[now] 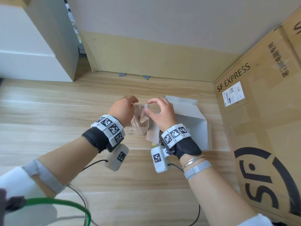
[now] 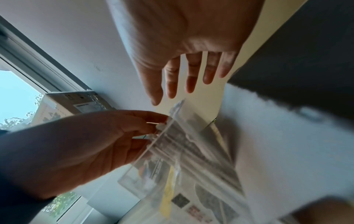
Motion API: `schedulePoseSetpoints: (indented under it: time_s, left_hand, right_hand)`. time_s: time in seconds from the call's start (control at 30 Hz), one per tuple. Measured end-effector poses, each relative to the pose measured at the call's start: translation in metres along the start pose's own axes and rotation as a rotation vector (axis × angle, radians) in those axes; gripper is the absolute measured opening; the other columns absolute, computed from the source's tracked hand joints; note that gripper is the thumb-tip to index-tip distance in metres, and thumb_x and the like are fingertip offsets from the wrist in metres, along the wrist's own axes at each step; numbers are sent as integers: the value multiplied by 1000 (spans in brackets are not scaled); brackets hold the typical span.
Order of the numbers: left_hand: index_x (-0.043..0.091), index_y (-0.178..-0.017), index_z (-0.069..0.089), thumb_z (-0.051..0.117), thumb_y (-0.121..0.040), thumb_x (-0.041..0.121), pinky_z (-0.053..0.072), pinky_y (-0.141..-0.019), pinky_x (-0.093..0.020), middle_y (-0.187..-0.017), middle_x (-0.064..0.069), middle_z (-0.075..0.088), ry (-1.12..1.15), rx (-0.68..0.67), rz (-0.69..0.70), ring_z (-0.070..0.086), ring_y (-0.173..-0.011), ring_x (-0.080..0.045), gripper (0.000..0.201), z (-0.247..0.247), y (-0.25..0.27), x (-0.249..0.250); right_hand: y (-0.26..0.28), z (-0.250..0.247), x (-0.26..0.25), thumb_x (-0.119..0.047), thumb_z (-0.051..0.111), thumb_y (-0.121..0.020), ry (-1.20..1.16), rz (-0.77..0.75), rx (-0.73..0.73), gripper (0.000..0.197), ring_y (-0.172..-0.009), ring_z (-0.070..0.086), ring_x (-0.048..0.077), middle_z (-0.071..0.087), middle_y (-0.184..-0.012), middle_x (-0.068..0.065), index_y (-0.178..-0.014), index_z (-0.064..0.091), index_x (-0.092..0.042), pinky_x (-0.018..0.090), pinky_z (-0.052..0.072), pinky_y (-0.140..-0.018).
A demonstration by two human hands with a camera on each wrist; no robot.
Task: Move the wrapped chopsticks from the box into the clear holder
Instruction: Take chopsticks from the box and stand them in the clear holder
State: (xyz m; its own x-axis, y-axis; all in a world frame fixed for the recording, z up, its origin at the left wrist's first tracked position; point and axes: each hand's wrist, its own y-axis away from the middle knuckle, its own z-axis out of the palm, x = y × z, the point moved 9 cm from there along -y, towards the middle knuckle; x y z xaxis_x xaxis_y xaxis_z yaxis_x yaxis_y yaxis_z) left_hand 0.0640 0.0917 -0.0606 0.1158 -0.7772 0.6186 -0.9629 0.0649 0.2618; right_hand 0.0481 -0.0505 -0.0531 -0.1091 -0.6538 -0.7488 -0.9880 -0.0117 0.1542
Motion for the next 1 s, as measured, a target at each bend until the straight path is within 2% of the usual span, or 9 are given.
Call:
schedulePoseSetpoints:
  time_s: [0.1, 0.17, 0.27, 0.37, 0.43, 0.63, 0.73, 0.9, 1.0]
  left_hand:
    - [9, -121, 56, 35, -90, -2, 29, -113, -39, -140, -12, 46, -22, 23, 96, 32, -138, -30, 39, 3, 2, 21]
    - [7, -121, 56, 37, -89, -3, 13, -120, -40, -145, -11, 41, -13, 7, 166, 14, -146, -27, 39, 10, 5, 38]
    - [6, -119, 57, 37, -88, -6, 20, -118, -39, -144, -11, 42, 44, -16, 253, 15, -146, -24, 39, 21, 11, 64]
    - [8, -122, 55, 39, -87, -5, 31, -104, -23, -143, -8, 44, 82, -54, 288, 30, -141, -20, 40, 35, 16, 81]
    - [10, -125, 52, 41, -87, -4, 34, -89, -16, -142, -8, 43, 105, -95, 271, 51, -121, -22, 42, 45, 20, 86]
    - [23, -146, 15, 43, -87, 5, 44, -85, -33, -141, -21, 34, -8, -357, 45, 54, -110, -36, 68, 92, 30, 75]
    - [31, -147, -2, 41, -88, 5, 48, -82, -38, -137, -23, 37, -83, -377, 6, 58, -101, -37, 77, 104, 30, 70]
    - [32, -145, -16, 38, -89, -2, 47, -86, -39, -131, -28, 43, -189, -389, -32, 59, -101, -37, 85, 120, 26, 62]
    - [27, -145, -21, 40, -86, -6, 47, -78, -35, -117, -29, 54, -196, -390, -16, 61, -88, -34, 91, 125, 23, 61]
  right_hand:
    - [1, -16, 12, -25, 65, -84, -8, -1, 56, 13, -107, 48, 20, 53, -103, -5, -95, 65, -19, 31, 42, -93]
    - [1, -27, 20, -23, 63, -85, 10, 2, 83, 8, -90, 51, 13, 53, -92, -7, -90, 66, -18, 19, 44, -80]
    - [1, -38, 35, -23, 61, -87, 19, 52, 81, 10, -65, 45, 3, 54, -78, -7, -87, 67, -15, 11, 35, -58]
    - [4, -45, 50, -24, 59, -89, -11, 101, 58, 14, -71, 51, 8, 59, -75, -7, -89, 67, -13, 4, 37, -61]
    - [7, -46, 59, -25, 58, -90, -18, 130, 29, 16, -75, 54, 10, 60, -75, -7, -91, 67, -12, 5, 37, -63]
    - [16, -47, 83, -23, 55, -91, -27, 192, -29, 15, -72, 56, 11, 61, -71, -7, -88, 67, -13, 22, 44, -72]
    - [20, -44, 92, -23, 54, -91, 1, 217, -90, 16, -75, 60, 15, 66, -75, -2, -88, 68, -14, 30, 49, -79]
    - [28, -34, 108, -25, 54, -92, 52, 262, -200, 18, -89, 64, 17, 71, -96, 4, -96, 69, -17, 29, 49, -87]
    - [32, -30, 113, -24, 52, -92, 70, 285, -238, 21, -100, 62, 16, 70, -106, 3, -106, 68, -18, 24, 45, -88]
